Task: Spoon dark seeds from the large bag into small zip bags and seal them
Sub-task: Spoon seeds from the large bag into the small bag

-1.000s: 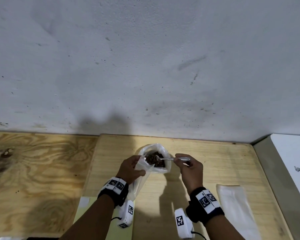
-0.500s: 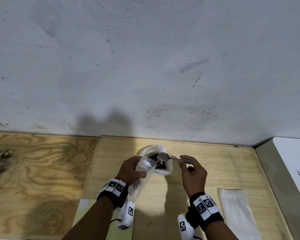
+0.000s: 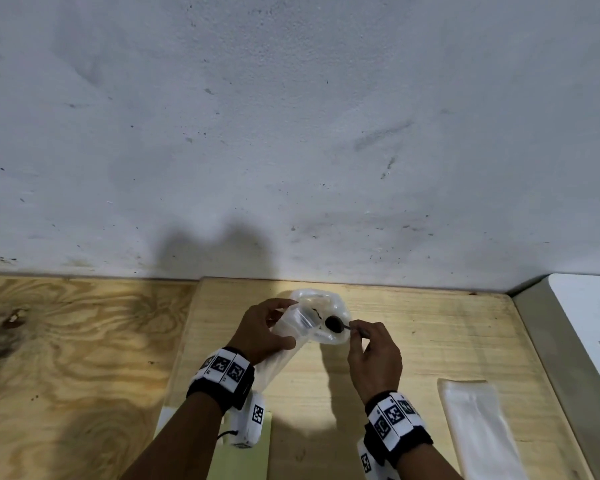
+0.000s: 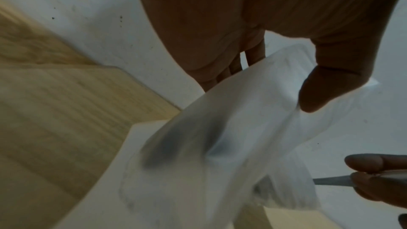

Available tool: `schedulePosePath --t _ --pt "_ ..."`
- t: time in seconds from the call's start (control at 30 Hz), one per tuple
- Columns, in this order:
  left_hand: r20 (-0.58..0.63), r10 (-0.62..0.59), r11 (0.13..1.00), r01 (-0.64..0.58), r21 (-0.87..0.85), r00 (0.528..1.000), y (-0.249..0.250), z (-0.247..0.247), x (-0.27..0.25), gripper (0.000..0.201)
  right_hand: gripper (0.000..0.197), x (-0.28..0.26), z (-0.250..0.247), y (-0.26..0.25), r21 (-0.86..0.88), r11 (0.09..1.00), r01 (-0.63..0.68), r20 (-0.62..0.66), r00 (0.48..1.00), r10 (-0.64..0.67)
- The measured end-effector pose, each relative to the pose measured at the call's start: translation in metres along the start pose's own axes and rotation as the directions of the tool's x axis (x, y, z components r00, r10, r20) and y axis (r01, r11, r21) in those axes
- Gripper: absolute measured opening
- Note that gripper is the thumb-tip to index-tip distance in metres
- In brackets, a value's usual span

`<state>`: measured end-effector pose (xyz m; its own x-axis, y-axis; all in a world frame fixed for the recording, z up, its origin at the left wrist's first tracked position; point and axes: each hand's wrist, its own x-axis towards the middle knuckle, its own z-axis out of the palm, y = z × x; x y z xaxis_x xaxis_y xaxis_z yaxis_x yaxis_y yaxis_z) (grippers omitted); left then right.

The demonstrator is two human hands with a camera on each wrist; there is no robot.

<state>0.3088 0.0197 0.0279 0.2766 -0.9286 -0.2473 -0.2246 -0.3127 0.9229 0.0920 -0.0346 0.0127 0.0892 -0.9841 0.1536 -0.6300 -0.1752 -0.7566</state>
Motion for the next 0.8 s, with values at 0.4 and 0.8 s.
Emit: schedulePosePath --t 0.4,0.8 --pt "0.012 -0.080 0.997 0.080 -0.023 0.997 -0.021 -0.001 -0.011 0.064 0.018 -0.010 0.015 -0.001 0.113 0.973 -0.199 0.048 0.980 0.195" --pt "0.059 -0.167 0.981 0.172 -0.089 0.984 -0.030 0.006 -0.007 0.064 0.018 0.005 0.039 0.002 0.465 0.643 -0.609 0.078 0.751 0.655"
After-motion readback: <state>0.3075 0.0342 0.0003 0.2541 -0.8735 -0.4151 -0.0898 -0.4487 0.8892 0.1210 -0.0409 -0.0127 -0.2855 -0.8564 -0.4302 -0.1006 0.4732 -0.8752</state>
